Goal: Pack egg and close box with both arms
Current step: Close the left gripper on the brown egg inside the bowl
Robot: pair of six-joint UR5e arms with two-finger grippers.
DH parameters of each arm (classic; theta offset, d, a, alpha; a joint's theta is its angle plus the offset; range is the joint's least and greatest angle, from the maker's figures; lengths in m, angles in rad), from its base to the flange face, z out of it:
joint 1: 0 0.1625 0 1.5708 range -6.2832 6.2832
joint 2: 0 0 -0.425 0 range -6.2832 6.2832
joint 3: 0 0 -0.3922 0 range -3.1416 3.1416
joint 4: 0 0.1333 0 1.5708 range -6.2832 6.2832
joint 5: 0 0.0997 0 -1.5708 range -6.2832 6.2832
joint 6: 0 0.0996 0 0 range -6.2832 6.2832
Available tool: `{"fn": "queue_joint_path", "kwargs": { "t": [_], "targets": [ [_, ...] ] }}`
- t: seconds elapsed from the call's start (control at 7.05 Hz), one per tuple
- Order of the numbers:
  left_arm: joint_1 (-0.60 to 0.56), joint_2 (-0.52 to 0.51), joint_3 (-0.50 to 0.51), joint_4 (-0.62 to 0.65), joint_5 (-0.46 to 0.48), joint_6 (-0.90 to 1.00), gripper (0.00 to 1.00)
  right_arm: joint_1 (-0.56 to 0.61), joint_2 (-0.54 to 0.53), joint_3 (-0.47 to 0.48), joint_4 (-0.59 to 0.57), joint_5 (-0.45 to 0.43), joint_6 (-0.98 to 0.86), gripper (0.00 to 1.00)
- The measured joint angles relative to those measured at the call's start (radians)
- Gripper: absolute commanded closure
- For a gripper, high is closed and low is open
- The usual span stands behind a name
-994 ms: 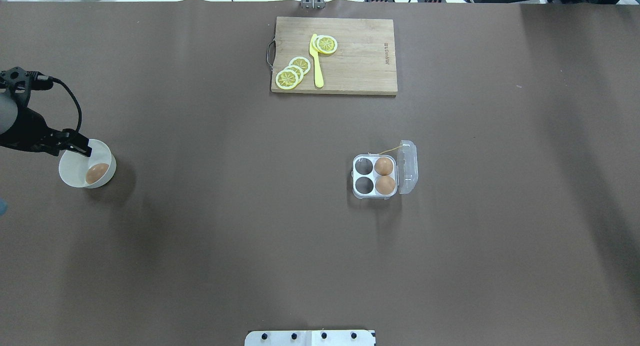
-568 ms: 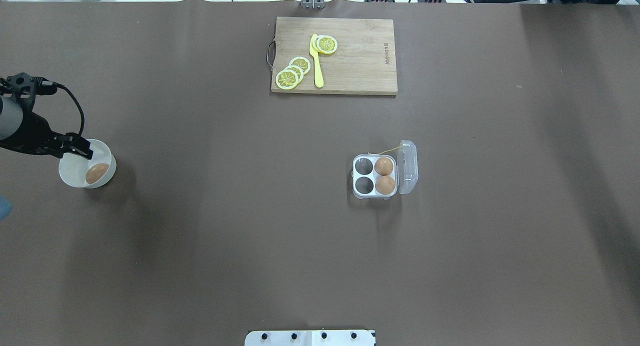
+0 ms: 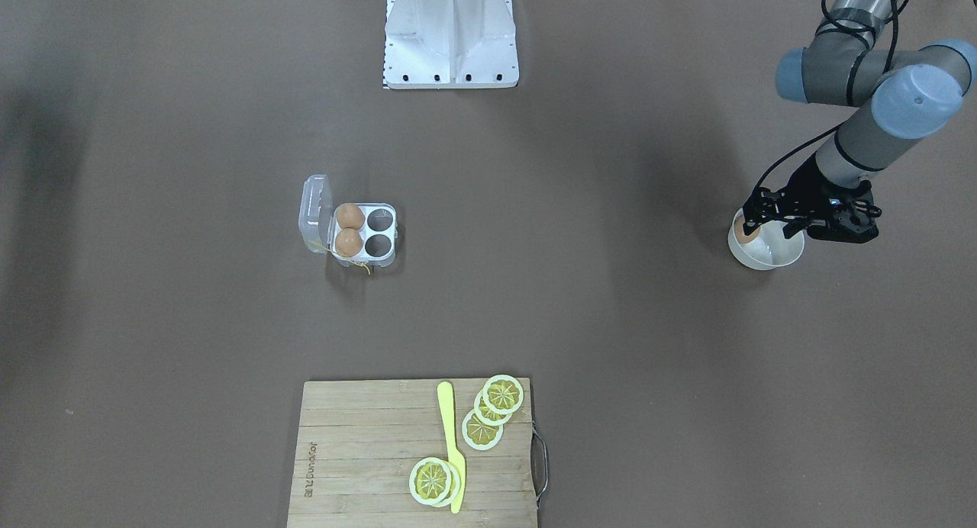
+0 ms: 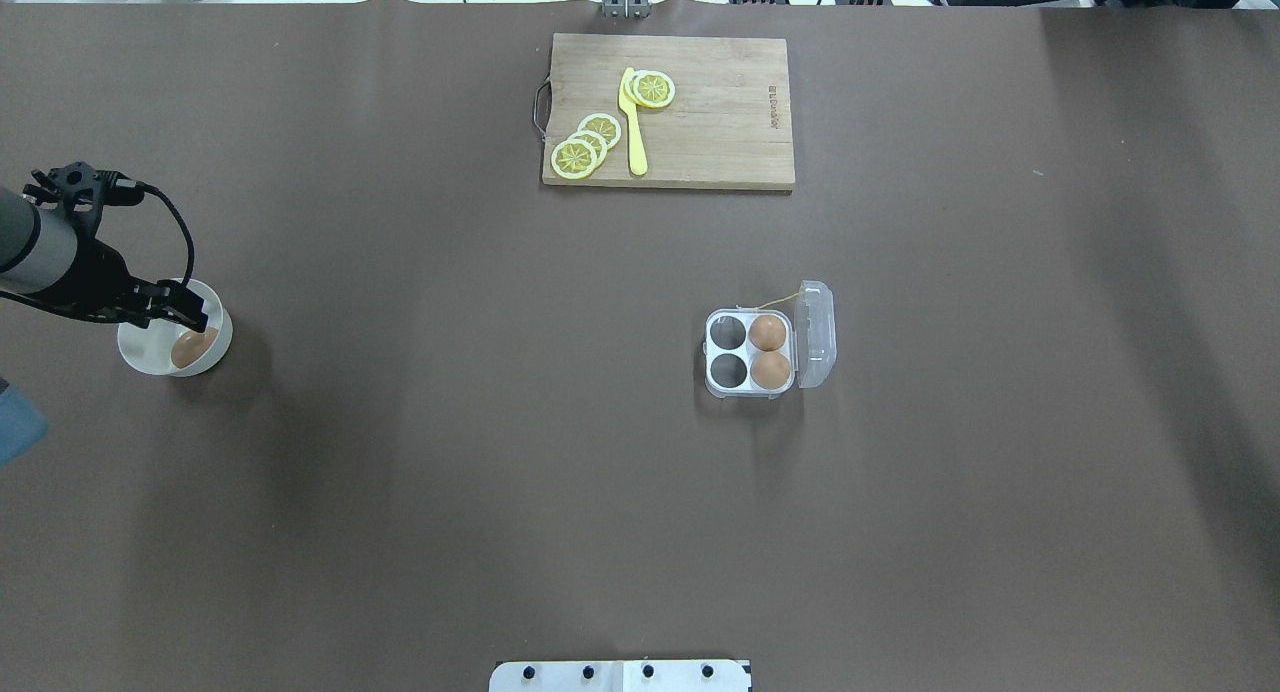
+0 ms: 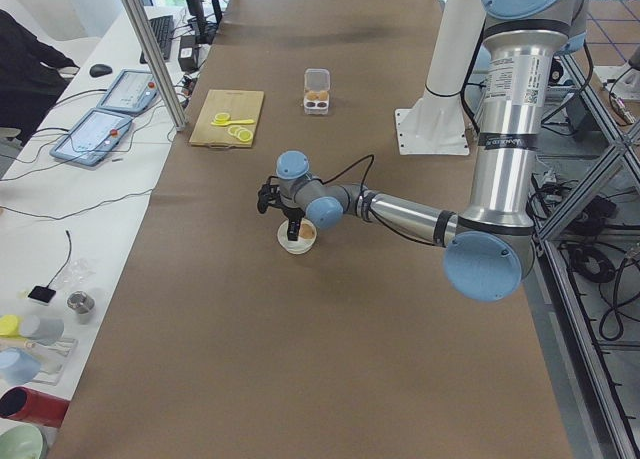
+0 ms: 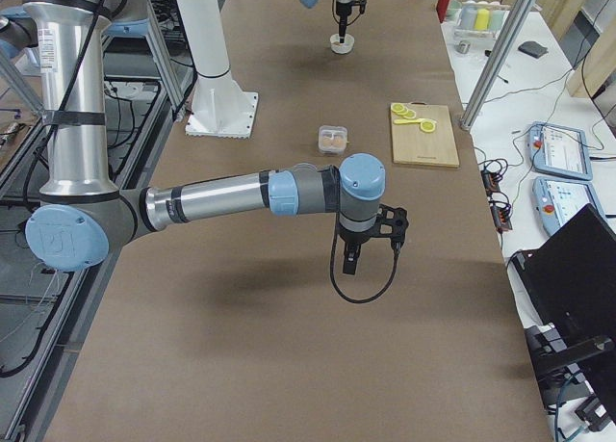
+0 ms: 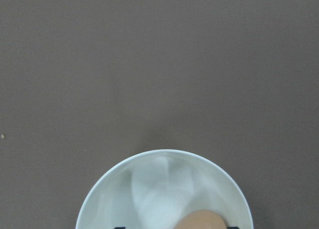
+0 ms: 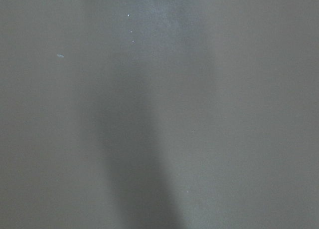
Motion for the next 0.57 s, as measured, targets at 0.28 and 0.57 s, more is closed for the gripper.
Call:
{"fn": "queue_joint_path", "kwargs": {
  "t": [0.28, 0.57],
  "targets": [
    [0.007, -0.001, 0.001, -0.001, -0.001, -0.002, 0.26, 0.000, 0.001, -0.001, 0.001, 0.000, 0.001, 0.00],
    [0.012, -0.001, 0.006, -0.001, 0.000, -0.002, 0.29, 0.000, 0.001, -0.004, 0.000, -0.001, 0.001, 0.00]
  ]
}}
